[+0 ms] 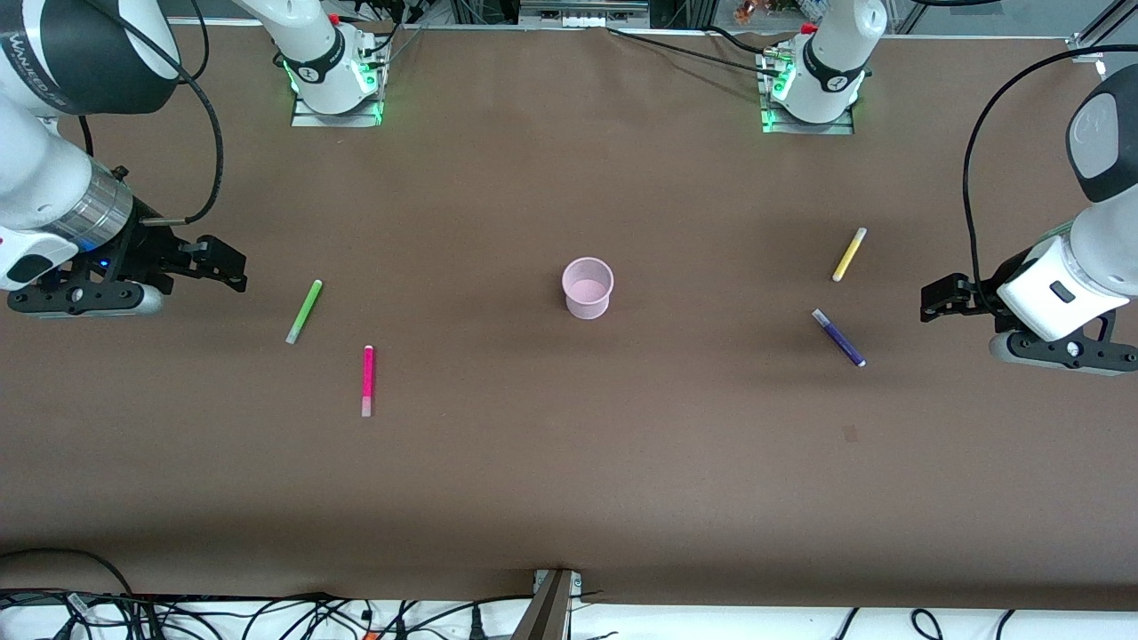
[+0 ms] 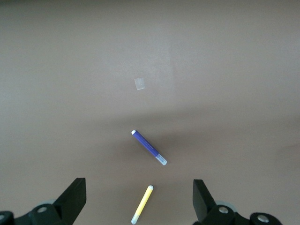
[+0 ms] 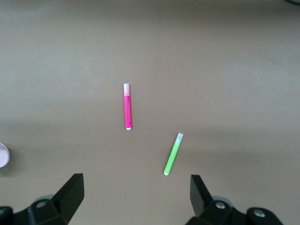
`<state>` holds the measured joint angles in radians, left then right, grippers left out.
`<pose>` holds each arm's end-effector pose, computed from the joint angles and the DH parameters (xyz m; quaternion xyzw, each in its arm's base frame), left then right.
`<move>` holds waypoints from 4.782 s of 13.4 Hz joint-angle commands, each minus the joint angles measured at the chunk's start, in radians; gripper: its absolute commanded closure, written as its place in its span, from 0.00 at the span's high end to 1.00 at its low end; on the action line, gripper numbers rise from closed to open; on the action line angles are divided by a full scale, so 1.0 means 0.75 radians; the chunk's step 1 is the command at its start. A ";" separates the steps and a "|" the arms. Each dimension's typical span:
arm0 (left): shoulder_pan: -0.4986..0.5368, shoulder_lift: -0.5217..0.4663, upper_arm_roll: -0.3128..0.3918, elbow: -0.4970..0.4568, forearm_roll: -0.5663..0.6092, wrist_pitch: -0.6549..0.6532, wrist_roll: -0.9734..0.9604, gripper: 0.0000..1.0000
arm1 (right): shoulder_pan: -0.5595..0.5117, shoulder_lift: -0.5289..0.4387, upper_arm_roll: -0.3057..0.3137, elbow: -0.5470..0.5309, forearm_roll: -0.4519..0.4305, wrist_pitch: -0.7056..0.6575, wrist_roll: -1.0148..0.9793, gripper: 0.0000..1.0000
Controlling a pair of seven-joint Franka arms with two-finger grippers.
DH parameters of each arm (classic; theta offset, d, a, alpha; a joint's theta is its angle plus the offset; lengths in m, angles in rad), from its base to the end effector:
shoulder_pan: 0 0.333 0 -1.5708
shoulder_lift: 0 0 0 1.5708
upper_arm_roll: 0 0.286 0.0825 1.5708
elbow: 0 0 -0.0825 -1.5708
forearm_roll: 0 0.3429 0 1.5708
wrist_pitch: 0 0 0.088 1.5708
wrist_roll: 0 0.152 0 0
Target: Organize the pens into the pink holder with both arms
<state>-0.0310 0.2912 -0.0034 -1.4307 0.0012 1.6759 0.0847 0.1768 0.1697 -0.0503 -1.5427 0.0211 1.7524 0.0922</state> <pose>0.5931 -0.0200 0.4573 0.9980 -0.0595 -0.0230 0.0005 0.5695 0.0770 0.4860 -0.9997 -0.0159 -0.0193 0.0083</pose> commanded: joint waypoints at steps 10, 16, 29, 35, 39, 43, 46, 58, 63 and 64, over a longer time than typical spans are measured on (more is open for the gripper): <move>0.027 -0.014 0.002 -0.035 -0.014 -0.052 0.004 1.00 | 0.012 0.007 0.002 0.026 -0.004 -0.007 0.012 1.00; 0.066 0.054 0.009 -0.196 -0.018 0.021 -0.190 1.00 | 0.010 0.007 0.000 0.026 0.001 -0.013 0.010 1.00; 0.072 0.129 -0.024 -0.870 -0.022 0.986 -0.828 1.00 | 0.008 0.007 0.000 0.026 0.000 -0.007 0.012 1.00; 0.072 0.221 -0.040 -0.870 -0.022 1.091 -0.884 1.00 | 0.008 0.007 0.000 0.026 0.000 -0.011 0.012 1.00; 0.072 0.260 -0.040 -0.870 -0.022 1.111 -0.888 1.00 | 0.010 0.007 0.000 0.026 0.000 -0.011 0.012 1.00; 0.074 0.287 -0.040 -0.862 -0.020 1.130 -0.884 1.00 | 0.010 0.007 0.000 0.026 0.003 -0.011 0.012 1.00; 0.072 0.305 -0.040 -0.849 -0.018 1.130 -0.868 0.77 | 0.010 0.007 0.000 0.026 0.003 -0.007 0.012 1.00; 0.068 0.195 -0.083 -0.760 -0.020 1.037 -0.892 0.00 | 0.010 0.007 0.000 0.026 0.000 -0.007 0.012 1.00; 0.068 0.080 -0.290 -0.457 -0.020 0.588 -1.143 0.00 | 0.010 0.007 0.000 0.026 -0.006 -0.003 0.010 1.00; 0.068 0.066 -0.347 -0.445 -0.010 0.588 -1.271 0.00 | 0.010 0.007 0.000 0.026 -0.008 -0.003 0.006 1.00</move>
<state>0.0195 0.3501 -0.2048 -1.7978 0.0006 2.1468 -0.7430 0.1818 0.1707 -0.0500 -1.5411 0.0209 1.7552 0.0922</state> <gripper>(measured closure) 0.819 0.000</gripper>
